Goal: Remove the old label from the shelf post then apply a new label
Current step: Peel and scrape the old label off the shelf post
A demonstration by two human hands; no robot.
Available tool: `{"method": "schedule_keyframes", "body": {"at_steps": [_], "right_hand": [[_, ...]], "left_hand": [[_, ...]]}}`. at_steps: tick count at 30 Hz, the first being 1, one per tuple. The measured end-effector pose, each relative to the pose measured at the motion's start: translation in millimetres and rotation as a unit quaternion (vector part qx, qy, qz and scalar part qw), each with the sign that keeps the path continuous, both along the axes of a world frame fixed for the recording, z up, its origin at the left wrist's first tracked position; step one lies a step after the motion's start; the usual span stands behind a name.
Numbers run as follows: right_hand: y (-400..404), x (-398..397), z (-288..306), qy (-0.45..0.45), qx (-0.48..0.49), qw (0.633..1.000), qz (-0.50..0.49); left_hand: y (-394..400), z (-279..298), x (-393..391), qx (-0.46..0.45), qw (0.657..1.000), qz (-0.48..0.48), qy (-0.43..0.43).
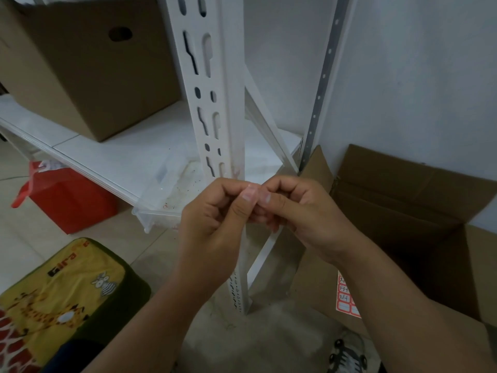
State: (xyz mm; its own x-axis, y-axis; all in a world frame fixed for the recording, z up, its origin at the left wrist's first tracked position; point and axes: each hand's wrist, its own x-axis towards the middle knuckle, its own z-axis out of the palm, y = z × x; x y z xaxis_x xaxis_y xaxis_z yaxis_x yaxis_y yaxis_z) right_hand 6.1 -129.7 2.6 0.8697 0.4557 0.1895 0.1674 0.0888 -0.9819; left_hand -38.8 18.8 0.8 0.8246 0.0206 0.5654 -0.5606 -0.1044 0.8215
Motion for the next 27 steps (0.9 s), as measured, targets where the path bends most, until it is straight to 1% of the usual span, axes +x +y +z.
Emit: {"method": "schedule_keyframes", "body": {"at_steps": [5, 9, 11, 14, 17, 19, 27], "right_hand": [[1.3, 1.3, -1.2, -0.02, -0.021, 1.0, -0.011], [2.6, 2.0, -2.5, -0.022, -0.02, 0.999, -0.036], [3.2, 2.8, -3.7, -0.02, -0.01, 0.999, -0.041], [4.6, 3.6, -4.4, -0.018, -0.004, 0.999, -0.044], [5.4, 3.6, -4.5, -0.02, 0.012, 0.999, -0.046], [5.9, 3.0, -4.7, -0.022, 0.022, 0.999, -0.042], [7.6, 1.0, -6.4, -0.019, 0.023, 0.999, -0.038]], "left_hand": [[-0.1, -2.8, 1.3, -0.009, 0.999, 0.013, 0.036], [0.3, -8.3, 2.8, 0.028, 0.995, 0.074, 0.054], [0.5, -8.8, 3.2, 0.045, 0.994, 0.086, 0.048], [2.0, -9.4, 4.5, 0.056, 0.996, 0.062, 0.039], [1.6, -8.6, 4.9, 0.018, 0.999, 0.007, 0.036], [0.9, -7.0, 4.1, -0.008, 0.999, -0.011, 0.035], [3.1, -4.0, 1.9, -0.013, 0.999, 0.015, 0.026]]}}
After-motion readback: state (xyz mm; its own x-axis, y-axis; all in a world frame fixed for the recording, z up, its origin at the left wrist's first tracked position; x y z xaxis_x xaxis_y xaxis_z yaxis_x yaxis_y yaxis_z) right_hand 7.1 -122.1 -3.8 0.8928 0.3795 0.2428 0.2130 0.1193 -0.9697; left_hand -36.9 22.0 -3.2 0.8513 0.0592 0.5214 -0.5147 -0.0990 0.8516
